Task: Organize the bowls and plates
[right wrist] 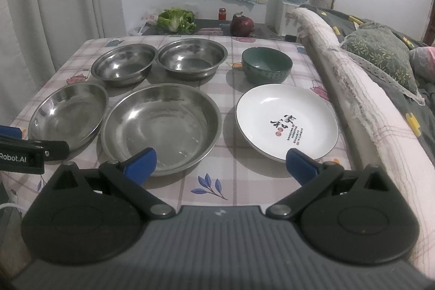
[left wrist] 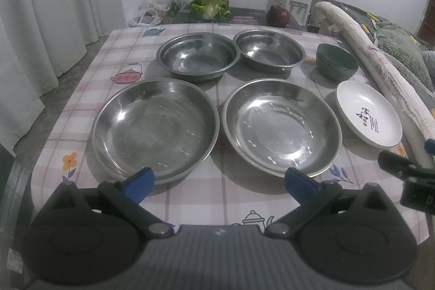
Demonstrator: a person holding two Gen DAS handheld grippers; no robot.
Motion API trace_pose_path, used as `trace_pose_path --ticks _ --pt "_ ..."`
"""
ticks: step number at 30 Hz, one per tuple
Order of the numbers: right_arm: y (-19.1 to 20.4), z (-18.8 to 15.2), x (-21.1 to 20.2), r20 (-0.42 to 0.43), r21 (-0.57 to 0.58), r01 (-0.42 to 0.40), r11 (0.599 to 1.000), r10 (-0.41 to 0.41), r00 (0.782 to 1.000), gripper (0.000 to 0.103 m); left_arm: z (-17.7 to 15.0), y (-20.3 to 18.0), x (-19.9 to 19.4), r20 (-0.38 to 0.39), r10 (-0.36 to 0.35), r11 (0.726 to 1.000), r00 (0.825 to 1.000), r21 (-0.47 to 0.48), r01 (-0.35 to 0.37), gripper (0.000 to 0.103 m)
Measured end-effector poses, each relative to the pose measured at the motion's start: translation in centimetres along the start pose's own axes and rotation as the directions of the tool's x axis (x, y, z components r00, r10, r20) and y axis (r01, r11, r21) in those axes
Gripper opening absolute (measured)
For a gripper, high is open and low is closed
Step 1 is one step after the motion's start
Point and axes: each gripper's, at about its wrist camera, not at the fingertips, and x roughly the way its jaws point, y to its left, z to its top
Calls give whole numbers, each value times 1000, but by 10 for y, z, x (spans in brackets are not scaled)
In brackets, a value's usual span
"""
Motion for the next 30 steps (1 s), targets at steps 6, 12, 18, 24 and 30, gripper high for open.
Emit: trace_pose_path --ticks 6,12,18,24,30 --pt "0 0 0 0 0 -1 1000 1 1000 102 0 0 0 0 1 1000 1000 0 -1 103" --pt "0 0 0 -1 0 -1 1000 1 1000 102 0 0 0 0 1 1000 1000 1 -1 103" --pt "0 -1 0 -2 2 -3 1000 3 1000 102 1 2 -1 0 1 1000 1000 -2 -1 103" --pt "3 -2 -1 -4 5 -8 1000 8 1000 102 1 7 -3 0 1 1000 1000 -7 -1 103" --pt "2 -3 1 -12 10 -16 1000 16 1000 102 1 8 -4 0 4 1000 1000 -9 -4 103"
